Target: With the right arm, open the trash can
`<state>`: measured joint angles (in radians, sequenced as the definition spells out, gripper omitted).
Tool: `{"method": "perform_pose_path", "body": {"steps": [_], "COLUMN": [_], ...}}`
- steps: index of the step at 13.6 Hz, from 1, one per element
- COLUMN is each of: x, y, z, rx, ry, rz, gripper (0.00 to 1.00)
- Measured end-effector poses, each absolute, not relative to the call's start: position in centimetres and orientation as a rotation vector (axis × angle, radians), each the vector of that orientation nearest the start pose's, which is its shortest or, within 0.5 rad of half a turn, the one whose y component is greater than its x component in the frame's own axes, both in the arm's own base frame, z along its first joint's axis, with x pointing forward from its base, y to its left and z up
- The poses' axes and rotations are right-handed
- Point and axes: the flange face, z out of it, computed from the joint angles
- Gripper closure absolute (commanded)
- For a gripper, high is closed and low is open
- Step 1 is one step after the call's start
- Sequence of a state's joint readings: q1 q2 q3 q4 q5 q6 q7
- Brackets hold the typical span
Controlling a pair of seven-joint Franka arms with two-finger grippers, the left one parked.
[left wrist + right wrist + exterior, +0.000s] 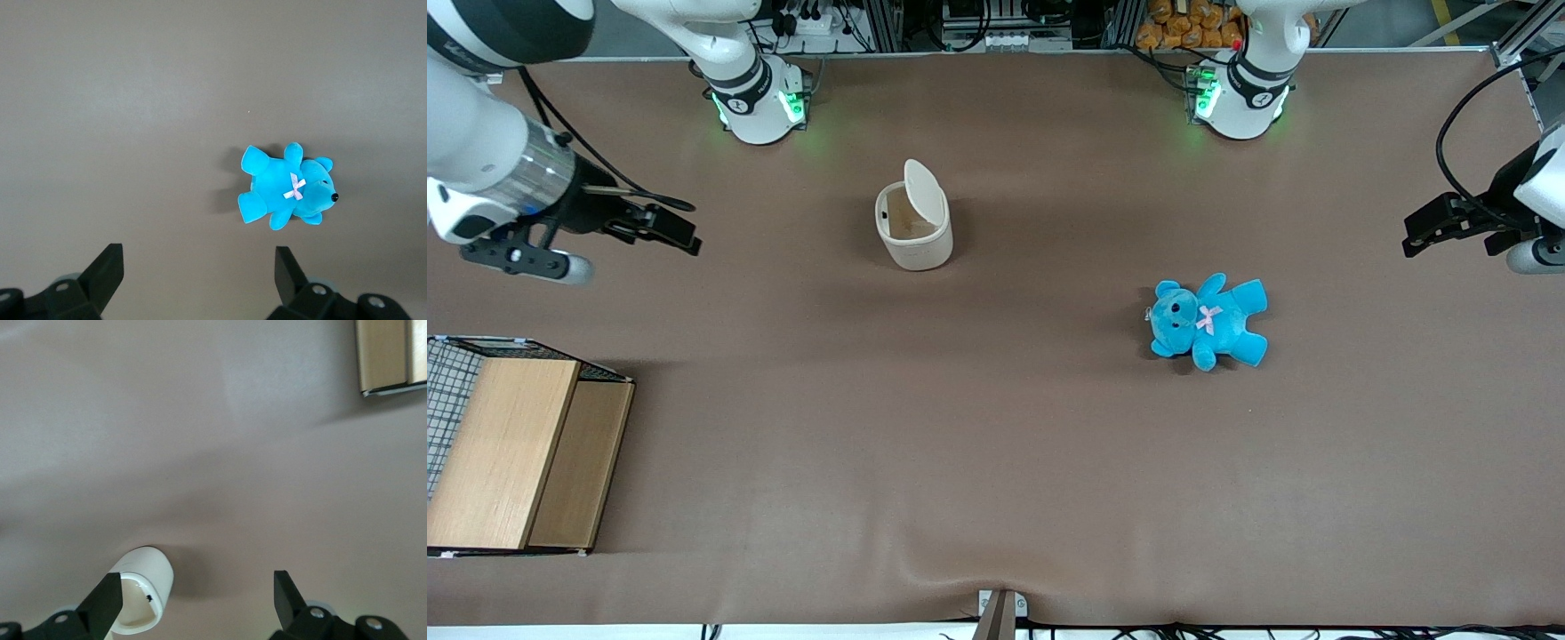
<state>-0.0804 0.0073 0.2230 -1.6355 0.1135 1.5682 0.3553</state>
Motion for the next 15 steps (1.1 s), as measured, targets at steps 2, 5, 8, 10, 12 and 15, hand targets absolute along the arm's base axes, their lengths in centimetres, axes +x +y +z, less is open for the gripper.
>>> {"method": "perform_pose_path", "body": {"steps": [2, 5, 8, 10, 12, 15], "x": [54.7, 54.7, 54.2, 53.5, 52.8, 52.5], "y": [7.6, 3.1, 0.2, -0.4, -0.8, -1.7], "z": [60.1, 61.9, 63.4, 64.5, 65.6, 66.1], "rx": [-3.061, -3.073, -3.096, -3.114, -3.117, -3.115], "ry": [0.281, 0.211, 0.195, 0.183, 0.195, 0.212], "rz": [0.13, 0.103, 0.058, 0.025, 0.0, -0.013], "gripper": [0.0, 0.0, 0.0, 0.0, 0.0, 0.0]}}
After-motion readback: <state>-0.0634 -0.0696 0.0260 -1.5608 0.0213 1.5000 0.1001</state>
